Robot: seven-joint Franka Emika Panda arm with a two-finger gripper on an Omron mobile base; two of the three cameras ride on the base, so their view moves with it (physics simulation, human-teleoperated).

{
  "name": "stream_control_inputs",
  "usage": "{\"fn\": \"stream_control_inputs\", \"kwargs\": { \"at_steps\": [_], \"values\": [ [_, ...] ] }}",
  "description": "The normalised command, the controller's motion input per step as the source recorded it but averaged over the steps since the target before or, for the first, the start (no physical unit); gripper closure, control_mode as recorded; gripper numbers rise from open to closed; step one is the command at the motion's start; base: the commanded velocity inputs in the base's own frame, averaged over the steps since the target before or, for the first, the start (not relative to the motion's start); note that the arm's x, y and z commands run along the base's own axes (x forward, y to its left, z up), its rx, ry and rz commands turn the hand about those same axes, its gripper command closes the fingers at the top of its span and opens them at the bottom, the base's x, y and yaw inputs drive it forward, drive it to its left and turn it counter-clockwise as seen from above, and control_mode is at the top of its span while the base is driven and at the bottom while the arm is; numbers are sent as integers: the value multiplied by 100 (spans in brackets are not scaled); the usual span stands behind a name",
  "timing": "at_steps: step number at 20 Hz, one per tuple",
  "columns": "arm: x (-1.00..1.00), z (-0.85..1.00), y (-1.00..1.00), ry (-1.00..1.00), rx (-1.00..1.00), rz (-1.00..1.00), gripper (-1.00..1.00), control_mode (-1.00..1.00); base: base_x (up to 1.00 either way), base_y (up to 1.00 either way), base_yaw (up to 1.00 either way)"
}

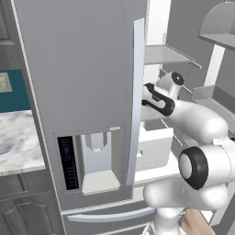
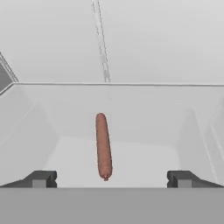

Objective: Move the hot dog bun to the plate on the dining table and place the condiment next to that plate. Then navigate to the fridge and take the sausage and place it on the plate as well.

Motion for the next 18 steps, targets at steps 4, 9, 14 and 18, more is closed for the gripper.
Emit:
{"fn": "stream_control_inputs", "kwargs": {
  "at_steps": [4, 9, 14, 18],
  "values": [
    [11, -42, 23, 6, 1, 11, -100, -100, 0, 0, 0],
    [38, -15, 23, 0, 0, 4, -100, -100, 0, 0, 0],
    [30, -15, 16, 0, 0, 0, -100, -100, 0, 0, 0],
    [13, -31, 2, 1, 0, 0, -100, -100, 0, 0, 0]
  ]
}}
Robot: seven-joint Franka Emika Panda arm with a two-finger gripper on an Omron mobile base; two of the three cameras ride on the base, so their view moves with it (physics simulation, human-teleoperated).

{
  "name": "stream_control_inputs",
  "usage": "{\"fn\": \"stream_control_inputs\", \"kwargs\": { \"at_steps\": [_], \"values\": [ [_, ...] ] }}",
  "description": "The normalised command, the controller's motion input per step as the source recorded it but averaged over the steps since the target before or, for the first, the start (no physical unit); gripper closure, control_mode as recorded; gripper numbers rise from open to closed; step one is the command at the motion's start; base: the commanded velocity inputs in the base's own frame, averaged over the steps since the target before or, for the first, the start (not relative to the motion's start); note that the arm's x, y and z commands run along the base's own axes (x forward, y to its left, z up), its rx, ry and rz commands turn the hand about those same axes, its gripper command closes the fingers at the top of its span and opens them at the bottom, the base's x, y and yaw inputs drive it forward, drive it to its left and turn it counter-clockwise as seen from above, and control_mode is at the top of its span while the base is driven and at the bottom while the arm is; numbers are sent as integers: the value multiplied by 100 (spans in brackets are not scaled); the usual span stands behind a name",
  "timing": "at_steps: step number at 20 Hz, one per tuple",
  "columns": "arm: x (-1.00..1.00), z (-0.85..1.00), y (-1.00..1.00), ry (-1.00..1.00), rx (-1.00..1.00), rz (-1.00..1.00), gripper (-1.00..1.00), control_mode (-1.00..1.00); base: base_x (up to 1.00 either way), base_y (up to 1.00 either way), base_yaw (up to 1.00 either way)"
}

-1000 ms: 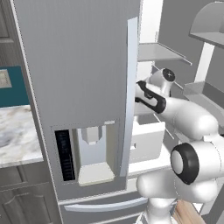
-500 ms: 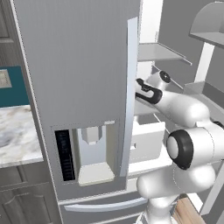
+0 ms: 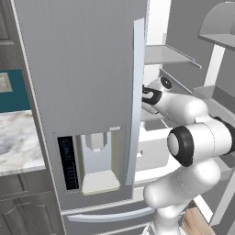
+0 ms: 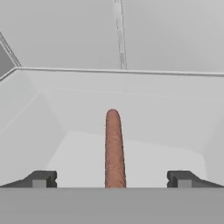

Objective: Move the hot dog bun to the plate on the dining table and place the condiment next to that plate. Then navigate to the fridge and take the sausage and place it on the plate as well.

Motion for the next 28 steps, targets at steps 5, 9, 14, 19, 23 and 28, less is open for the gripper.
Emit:
{"fn": "stream_control_inputs", "kwargs": {
  "at_steps": [5, 9, 14, 19, 23, 28],
  "values": [
    [12, -36, 0, 1, 0, 0, -100, -100, 0, 0, 0],
    [20, -28, 0, 4, 0, 0, -100, -100, 0, 0, 0],
    [15, -21, 0, 6, 0, 0, -100, -100, 0, 0, 0],
    [32, -16, 0, 6, 0, 1, -100, -100, 0, 0, 0],
    [41, -17, 2, 4, 0, 2, -100, -100, 0, 0, 0],
    [27, -34, 16, 3, 0, 0, 100, -100, 0, 0, 0]
  ]
}}
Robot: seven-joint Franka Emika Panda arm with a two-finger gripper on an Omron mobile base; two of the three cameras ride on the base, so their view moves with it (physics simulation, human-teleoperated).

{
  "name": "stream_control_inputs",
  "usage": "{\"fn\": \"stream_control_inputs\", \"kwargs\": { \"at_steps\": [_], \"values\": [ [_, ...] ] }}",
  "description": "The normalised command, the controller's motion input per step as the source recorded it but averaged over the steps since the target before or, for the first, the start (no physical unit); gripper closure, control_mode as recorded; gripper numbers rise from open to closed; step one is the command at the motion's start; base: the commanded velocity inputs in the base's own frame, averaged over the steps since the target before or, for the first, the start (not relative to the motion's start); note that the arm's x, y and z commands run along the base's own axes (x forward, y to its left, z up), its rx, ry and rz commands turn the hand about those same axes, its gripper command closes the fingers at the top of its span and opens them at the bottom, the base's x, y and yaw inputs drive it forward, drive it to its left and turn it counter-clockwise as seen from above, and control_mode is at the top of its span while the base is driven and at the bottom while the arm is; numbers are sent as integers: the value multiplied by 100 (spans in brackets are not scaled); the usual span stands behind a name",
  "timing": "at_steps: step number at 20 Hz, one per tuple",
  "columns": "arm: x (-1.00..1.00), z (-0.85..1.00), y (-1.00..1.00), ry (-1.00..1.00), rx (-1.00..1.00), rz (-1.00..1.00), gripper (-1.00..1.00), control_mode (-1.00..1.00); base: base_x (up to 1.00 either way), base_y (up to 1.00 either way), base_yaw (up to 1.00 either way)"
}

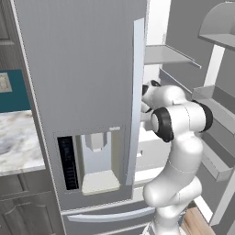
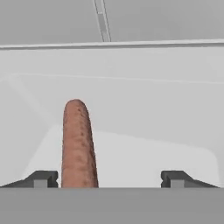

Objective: Move the hot dog bun to the plate on the dining table and place the condiment next to that plate. Then navigate to the fridge and take the sausage and place it on the plate as well.

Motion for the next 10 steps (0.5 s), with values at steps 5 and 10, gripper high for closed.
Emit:
{"fn": "stream_control_inputs", "kwargs": {
  "at_steps": [5, 10],
  "values": [
    [10, -41, 10, 0, -2, 0, 100, -100, 0, 0, 0],
    [-11, -24, -20, -5, -3, -4, 100, -100, 0, 0, 0]
  ]
}}
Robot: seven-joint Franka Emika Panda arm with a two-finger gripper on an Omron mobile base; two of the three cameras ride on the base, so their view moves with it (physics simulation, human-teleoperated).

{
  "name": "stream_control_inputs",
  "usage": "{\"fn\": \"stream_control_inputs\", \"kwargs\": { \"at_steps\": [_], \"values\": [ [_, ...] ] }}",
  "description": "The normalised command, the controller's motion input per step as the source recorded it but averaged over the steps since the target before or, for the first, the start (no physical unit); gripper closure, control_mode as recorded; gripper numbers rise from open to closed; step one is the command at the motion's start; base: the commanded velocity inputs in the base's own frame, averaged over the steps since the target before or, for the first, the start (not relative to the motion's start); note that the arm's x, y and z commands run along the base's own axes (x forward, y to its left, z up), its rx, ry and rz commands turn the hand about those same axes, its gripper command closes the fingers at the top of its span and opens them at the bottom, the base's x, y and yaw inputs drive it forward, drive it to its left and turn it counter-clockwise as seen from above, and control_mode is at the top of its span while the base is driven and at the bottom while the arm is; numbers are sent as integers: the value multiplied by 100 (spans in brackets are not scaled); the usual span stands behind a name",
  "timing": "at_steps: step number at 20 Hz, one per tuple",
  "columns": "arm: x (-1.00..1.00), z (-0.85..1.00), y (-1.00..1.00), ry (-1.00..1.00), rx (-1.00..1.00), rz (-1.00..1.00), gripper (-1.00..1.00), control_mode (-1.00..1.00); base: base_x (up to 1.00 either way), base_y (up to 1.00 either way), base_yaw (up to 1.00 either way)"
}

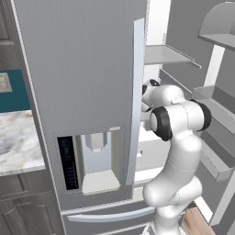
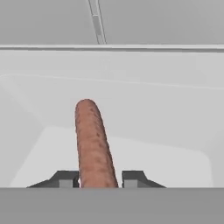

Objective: Move the hot dog bun to the plate on the dining table and place the condiment next to that plate. Then navigate to the fridge and take the sausage and place it on the plate as well.

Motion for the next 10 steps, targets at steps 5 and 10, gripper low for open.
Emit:
{"fn": "stream_control_inputs", "kwargs": {
  "at_steps": [5, 10],
  "values": [
    [-32, -12, -55, -3, -2, -15, 100, -100, 0, 0, 0],
    [-56, 8, -31, -2, 0, -16, 100, -100, 0, 0, 0]
  ]
}}
